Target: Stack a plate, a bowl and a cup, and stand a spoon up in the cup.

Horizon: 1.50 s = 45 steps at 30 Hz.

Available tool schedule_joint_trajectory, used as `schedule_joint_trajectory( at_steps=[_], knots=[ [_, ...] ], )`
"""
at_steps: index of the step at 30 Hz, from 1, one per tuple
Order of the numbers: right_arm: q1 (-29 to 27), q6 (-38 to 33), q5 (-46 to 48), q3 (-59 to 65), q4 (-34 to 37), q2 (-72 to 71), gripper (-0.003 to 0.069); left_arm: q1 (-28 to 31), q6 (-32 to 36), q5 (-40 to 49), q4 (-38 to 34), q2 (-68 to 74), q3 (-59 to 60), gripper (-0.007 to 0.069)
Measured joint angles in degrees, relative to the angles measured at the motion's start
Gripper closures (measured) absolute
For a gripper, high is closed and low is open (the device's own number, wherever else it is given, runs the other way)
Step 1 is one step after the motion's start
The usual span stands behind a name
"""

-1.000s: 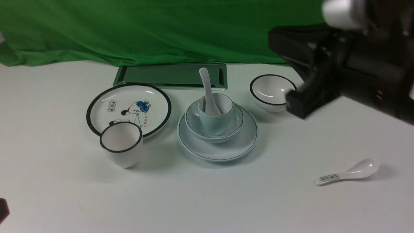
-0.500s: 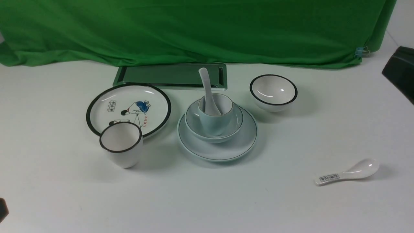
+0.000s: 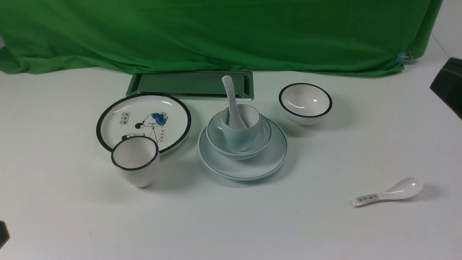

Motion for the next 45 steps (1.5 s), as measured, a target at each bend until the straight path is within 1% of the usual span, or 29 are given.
schedule_joint_trajectory(
  at_steps=[3,6,7,8,9,11,12,13,15,16,17,19,20,23,26,30,45],
  knots=[
    [-1.68,0.00,-0.82,4.79,0.00,-2.34,0.0648,0.00,-0.04,0.00,0.00,0.00,0.00,0.0653],
    [-7.71,0.90,-1.68,12.49,0.00,-6.54,0.0648,0.00,0.10,0.00,0.00,0.00,0.00,0.0653],
    [-8.24,0.90,-1.75,12.99,0.00,-6.86,0.0648,0.00,0.10,0.00,0.00,0.00,0.00,0.0653],
    [-11.16,2.20,-1.74,15.53,0.00,-8.60,0.0648,0.00,0.23,0.00,0.00,0.00,0.00,0.0653],
    [-15.72,4.76,-1.74,19.00,0.00,-11.22,0.0648,0.00,0.39,0.00,0.00,0.00,0.01,0.0653],
    [-21.89,8.16,-1.74,23.32,0.00,-14.81,0.0648,0.00,0.38,0.00,0.00,0.00,0.06,0.0653],
    [-26.66,9.09,-1.70,26.03,0.00,-17.60,0.0648,0.00,0.38,0.00,0.00,0.00,0.06,0.0653],
    [-28.62,9.73,-1.70,27.74,0.00,-18.82,0.0648,0.00,0.38,0.00,0.00,0.00,0.06,0.0653],
    [-35.73,10.19,-1.53,32.03,0.00,-23.46,0.0648,0.00,0.38,0.00,0.00,0.00,0.06,0.0653],
    [-36.26,10.26,-1.47,32.37,0.00,-23.46,0.0648,0.00,0.38,0.00,0.00,0.00,0.06,0.0653],
    [-40.13,10.60,-1.19,35.11,0.00,-26.61,0.0648,0.00,0.38,0.00,0.00,0.00,0.06,0.0653],
    [-43.93,10.80,-0.17,36.28,0.00,-29.33,0.0648,0.00,0.38,0.00,0.00,0.00,0.06,0.0653],
    [-44.25,10.80,0.01,36.34,0.00,-29.88,0.0648,0.00,0.38,0.00,0.00,0.00,0.06,0.0653],
    [-47.37,11.73,5.93,36.51,-0.19,-33.65,0.0648,0.00,0.38,-0.07,0.00,0.00,0.06,0.0653],
    [-47.70,12.77,10.91,36.57,-0.25,-34.25,0.0648,0.00,0.58,-0.07,0.00,0.00,0.06,0.0653],
    [-47.70,14.99,15.08,36.56,-0.25,-34.37,0.0648,0.00,0.58,-0.07,0.00,0.00,0.06,0.0653],
    [-47.70,15.50,16.14,36.56,-0.25,-34.39,0.0641,0.00,0.58,-0.07,0.00,0.00,0.06,0.0653]
  ],
)
